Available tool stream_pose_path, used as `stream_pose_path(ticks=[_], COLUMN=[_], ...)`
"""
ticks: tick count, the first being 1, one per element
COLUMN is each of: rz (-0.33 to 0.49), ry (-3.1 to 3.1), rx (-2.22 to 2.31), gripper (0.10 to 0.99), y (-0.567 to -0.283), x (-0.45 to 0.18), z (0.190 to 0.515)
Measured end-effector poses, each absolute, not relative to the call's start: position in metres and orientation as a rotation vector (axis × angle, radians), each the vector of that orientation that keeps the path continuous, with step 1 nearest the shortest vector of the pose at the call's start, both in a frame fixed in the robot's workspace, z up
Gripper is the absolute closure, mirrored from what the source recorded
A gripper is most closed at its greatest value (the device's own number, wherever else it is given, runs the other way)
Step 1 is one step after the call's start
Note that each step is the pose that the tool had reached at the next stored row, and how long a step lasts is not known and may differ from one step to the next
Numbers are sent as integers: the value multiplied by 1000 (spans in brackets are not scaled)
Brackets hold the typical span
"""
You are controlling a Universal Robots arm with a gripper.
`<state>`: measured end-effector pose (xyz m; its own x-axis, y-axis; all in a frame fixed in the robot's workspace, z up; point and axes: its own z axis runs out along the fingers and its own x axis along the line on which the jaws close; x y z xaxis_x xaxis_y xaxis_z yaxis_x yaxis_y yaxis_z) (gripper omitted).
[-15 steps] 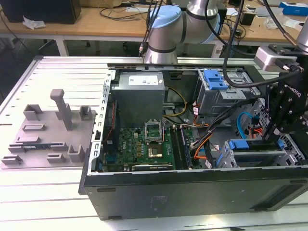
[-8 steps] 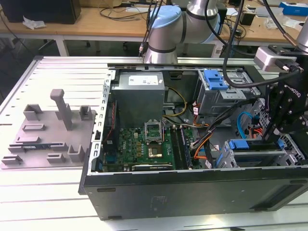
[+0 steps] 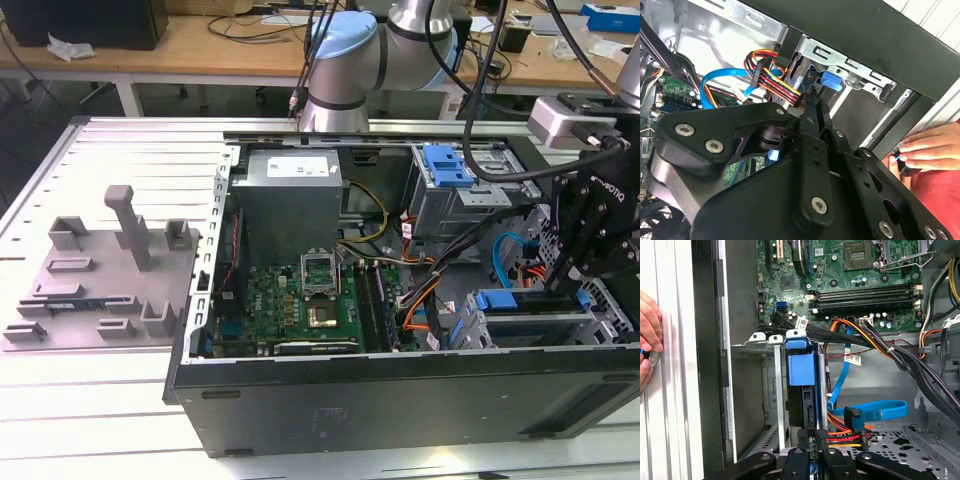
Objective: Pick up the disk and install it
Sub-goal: 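Insert the first disk wire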
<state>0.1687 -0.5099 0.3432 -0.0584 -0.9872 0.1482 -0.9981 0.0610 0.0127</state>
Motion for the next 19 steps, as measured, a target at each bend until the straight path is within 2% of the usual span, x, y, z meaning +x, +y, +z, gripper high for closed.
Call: stream_pose_path(ticks=[19], rz=[140], ry=[-2200], rx=[2071], gripper=[922], y=[-510], x=[169], z=[348])
